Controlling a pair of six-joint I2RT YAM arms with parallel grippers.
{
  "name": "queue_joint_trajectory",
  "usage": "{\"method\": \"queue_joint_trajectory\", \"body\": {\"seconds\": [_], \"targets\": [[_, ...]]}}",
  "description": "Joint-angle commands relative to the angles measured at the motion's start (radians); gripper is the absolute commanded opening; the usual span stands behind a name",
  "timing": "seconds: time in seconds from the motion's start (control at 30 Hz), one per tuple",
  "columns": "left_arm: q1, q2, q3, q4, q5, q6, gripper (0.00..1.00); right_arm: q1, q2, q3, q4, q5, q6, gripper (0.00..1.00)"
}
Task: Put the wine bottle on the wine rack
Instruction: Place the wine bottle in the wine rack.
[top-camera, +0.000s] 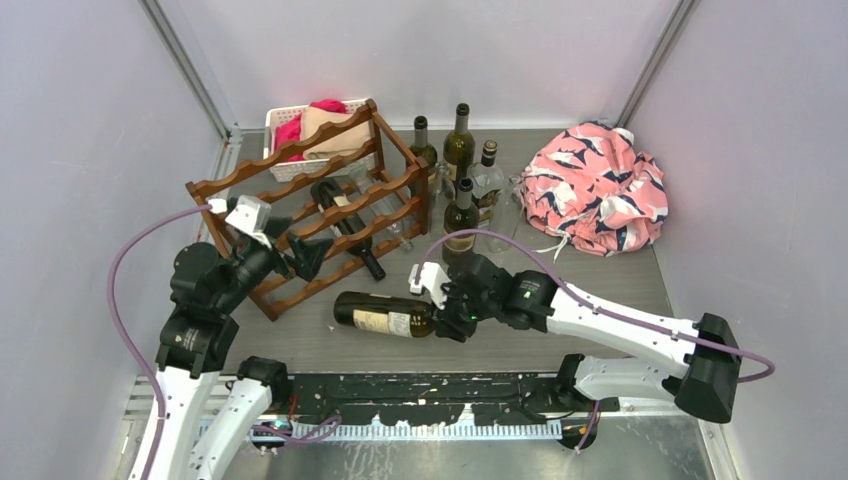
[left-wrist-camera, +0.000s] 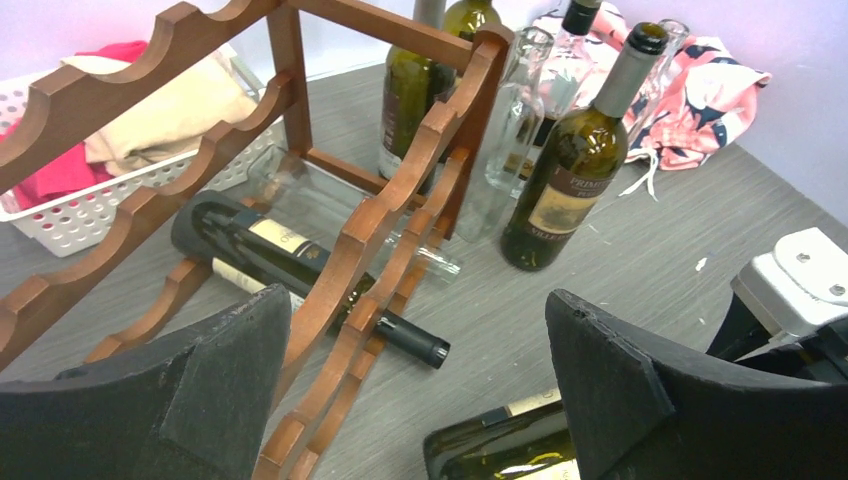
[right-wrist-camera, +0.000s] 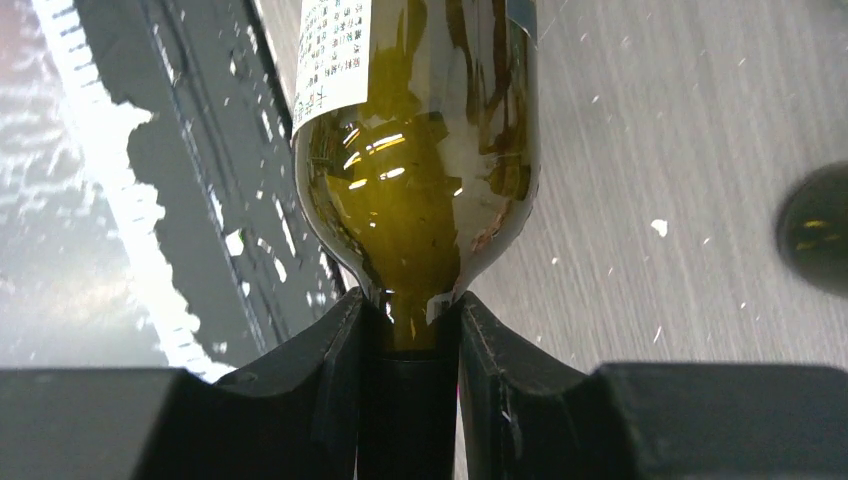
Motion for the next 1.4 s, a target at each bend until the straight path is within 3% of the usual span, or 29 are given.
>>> {"method": "queue_joint_trajectory", "body": {"seconds": [0.0,0.3,0.93,1.37], "targets": [[-0.001,-0.066,-0.036,0.133,-0.043,0.056,0.97,0.062,-0.017,0.026,0.398,0.108,0.093,0.01],[0.002,-0.147,-0.093,0.155,-0.062,0.086,0.97,0.084,0.095,-0.005,0.591,0.132,0.206,0.01],[0.004,-0.146,-0.104,0.157,-0.042,0.092,0.97,0.089,0.226,-0.025,0.768,0.132,0.362,0.01],[0.003,-0.151,-0.108,0.167,-0.007,0.091,0.97,0.102,0.288,0.001,0.861,0.299,0.422,0.01]]}}
